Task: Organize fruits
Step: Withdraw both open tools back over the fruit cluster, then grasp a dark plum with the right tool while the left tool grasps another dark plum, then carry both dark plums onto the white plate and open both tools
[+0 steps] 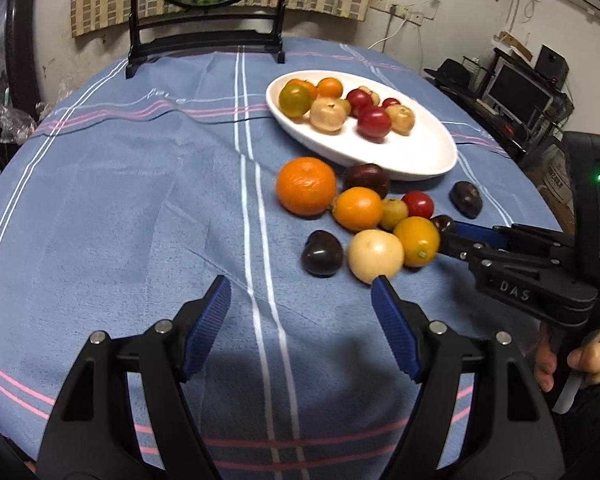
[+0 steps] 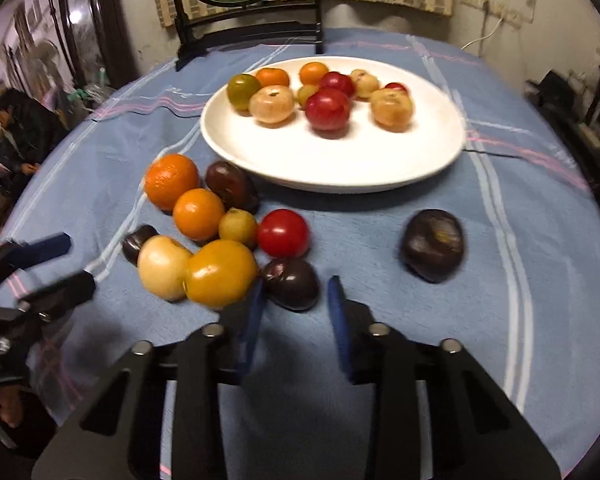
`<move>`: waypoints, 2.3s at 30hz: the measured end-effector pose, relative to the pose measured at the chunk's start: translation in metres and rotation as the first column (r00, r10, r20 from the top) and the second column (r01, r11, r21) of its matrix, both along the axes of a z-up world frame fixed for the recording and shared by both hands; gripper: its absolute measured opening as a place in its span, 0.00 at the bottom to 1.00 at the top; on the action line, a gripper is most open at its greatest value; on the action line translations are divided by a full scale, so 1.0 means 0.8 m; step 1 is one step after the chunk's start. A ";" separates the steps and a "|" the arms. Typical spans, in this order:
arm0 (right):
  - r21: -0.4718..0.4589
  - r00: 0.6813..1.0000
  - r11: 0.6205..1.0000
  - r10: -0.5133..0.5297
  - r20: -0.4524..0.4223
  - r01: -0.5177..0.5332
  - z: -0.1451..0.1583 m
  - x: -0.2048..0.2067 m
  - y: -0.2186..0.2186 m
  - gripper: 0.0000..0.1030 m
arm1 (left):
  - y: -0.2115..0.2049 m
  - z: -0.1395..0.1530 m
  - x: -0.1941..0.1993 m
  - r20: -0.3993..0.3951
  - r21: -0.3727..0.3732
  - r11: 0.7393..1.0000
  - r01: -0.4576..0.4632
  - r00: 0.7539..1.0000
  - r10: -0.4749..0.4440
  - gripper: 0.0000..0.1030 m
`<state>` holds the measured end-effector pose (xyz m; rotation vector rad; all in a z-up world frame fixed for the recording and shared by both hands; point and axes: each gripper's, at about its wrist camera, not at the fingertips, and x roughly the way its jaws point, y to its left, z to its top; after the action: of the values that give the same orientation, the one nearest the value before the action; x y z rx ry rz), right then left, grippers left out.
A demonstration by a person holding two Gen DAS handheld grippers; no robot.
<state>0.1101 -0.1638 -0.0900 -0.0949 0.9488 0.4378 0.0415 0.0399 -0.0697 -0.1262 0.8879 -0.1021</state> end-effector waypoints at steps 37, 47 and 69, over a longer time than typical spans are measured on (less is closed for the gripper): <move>0.044 0.995 0.996 -0.073 -0.069 0.076 0.001 -0.033 -0.036 0.30 | -0.026 -0.026 0.053 -0.018 -0.003 0.994 0.106 0.994 -0.106 0.26; 0.072 0.998 0.996 -0.054 -0.020 0.056 0.027 -0.052 -0.037 0.30 | -0.019 -0.001 0.013 0.015 -0.044 0.996 0.073 0.997 -0.073 0.26; 0.040 0.999 0.999 -0.022 0.037 0.021 0.072 0.083 -0.023 0.30 | -0.032 0.070 0.157 0.051 0.029 0.996 0.084 0.995 -0.086 0.26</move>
<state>0.1768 -0.1823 -0.0323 -0.0563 0.9029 0.4334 0.1673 0.0141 -0.0135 -0.0603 0.8423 -0.1719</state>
